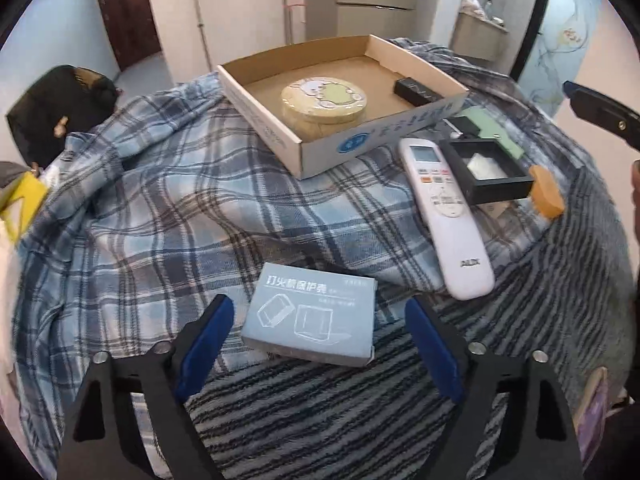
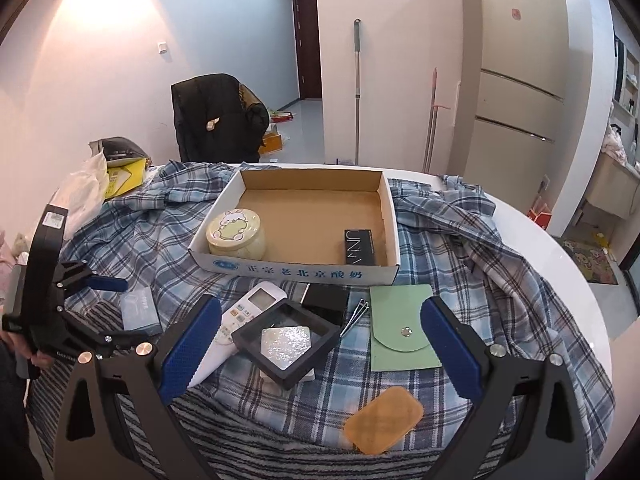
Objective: Organize rigid objects
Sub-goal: 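Grasp the grey lighter-case box on the cloth with the left gripper, then lift the grey box and carry it over the cardboard tray with the left gripper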
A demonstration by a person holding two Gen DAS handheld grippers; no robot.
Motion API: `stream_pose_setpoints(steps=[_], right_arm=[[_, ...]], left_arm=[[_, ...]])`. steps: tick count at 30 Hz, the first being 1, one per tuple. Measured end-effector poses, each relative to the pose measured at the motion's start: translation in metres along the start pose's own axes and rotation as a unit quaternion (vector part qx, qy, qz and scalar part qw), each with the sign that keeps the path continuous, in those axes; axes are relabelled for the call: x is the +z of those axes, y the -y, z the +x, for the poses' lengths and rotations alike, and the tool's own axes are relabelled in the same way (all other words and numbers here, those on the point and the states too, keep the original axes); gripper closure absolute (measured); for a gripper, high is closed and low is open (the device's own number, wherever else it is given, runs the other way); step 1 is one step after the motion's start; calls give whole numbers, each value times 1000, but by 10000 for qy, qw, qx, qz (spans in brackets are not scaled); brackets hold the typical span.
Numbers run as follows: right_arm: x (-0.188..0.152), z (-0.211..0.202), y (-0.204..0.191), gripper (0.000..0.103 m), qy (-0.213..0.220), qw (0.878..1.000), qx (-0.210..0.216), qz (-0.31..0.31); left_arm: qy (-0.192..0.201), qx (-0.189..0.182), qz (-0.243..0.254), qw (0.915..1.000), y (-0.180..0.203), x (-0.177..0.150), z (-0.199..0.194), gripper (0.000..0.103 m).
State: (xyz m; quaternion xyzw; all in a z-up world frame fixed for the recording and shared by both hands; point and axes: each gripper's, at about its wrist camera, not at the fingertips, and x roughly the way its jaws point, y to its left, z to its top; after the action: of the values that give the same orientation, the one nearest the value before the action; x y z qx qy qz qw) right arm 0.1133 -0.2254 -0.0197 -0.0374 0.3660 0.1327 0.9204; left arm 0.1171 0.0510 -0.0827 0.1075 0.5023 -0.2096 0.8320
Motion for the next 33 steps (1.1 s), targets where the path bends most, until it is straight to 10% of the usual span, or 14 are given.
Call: stream_pose_setpoints(steps=[13, 25, 33], right_arm=[[2, 6, 0, 3, -59, 9998, 137, 103], [4, 7, 10, 3, -47, 9997, 24, 249], [1, 14, 16, 3, -97, 9993, 50, 350]], left_arm=[[-376, 21, 84, 9993, 1, 6, 11, 37], [1085, 462, -419, 9921, 32, 34, -43, 37], [565, 650, -1126, 9899, 25, 35, -2, 37]])
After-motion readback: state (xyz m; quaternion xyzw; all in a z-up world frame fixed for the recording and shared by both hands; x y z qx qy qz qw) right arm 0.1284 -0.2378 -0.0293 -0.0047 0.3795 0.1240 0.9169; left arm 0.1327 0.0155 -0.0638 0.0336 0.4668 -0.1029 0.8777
